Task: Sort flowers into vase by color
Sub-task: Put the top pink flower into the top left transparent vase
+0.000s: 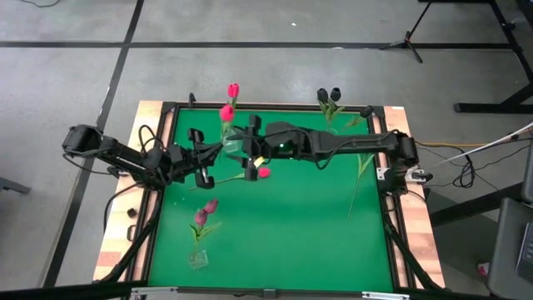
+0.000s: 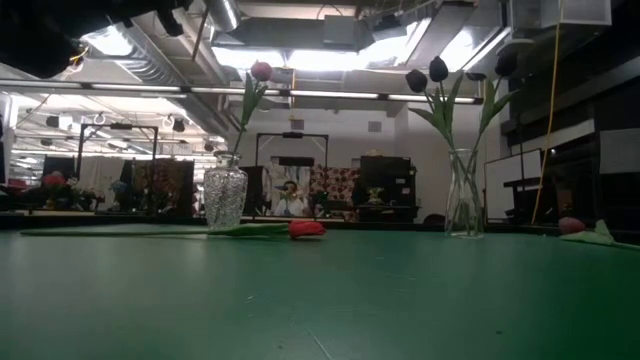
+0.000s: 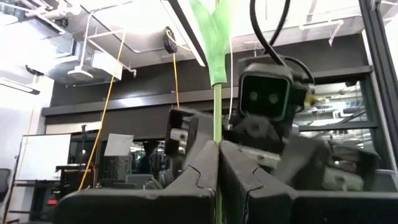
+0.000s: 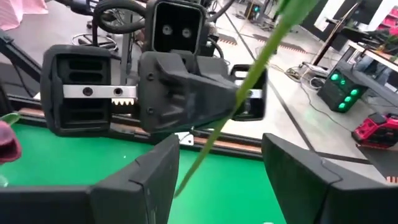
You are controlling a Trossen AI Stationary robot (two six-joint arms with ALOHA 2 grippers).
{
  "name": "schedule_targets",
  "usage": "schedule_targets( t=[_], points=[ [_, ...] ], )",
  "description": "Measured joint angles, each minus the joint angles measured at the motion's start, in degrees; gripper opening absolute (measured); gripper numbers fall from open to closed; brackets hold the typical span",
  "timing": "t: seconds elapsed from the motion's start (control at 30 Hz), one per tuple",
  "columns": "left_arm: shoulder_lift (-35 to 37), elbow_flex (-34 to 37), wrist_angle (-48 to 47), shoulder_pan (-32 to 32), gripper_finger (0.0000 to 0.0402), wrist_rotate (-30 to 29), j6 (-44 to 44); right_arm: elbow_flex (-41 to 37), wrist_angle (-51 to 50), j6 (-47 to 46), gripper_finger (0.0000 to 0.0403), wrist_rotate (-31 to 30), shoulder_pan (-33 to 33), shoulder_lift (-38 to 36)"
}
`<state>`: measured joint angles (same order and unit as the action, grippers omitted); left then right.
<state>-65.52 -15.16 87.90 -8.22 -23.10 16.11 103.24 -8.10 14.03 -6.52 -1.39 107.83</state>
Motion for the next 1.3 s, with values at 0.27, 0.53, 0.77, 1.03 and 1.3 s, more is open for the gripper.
schedule_targets(
  t=[0.27,0.53,0.77,1.03,1.3],
  points=[
    [0.0,0.0,0.0,-1.3,0.0000,-1.5,1.6,0.1,-5.7,-0.1,0.0227,1.0,0.7,-6.2],
    [0.1,0.0,1.8,-4.9,0.0000,-5.3,0.7,1.9,-27.1,-1.9,0.0227,-2.9,-1.4,-18.6],
    [0.1,0.0,1.5,-6.3,0.0000,-6.1,0.5,1.8,-34.3,-0.5,0.0227,6.0,-3.9,-25.2],
    [0.1,0.0,0.4,-6.4,0.0000,-6.0,-2.2,1.7,-45.4,1.4,0.0227,8.1,-1.6,-29.0],
    [0.1,0.0,0.4,-6.2,0.0000,-6.1,-3.6,-7.9,-47.1,5.6,0.0227,10.7,-0.7,-32.8]
  ],
)
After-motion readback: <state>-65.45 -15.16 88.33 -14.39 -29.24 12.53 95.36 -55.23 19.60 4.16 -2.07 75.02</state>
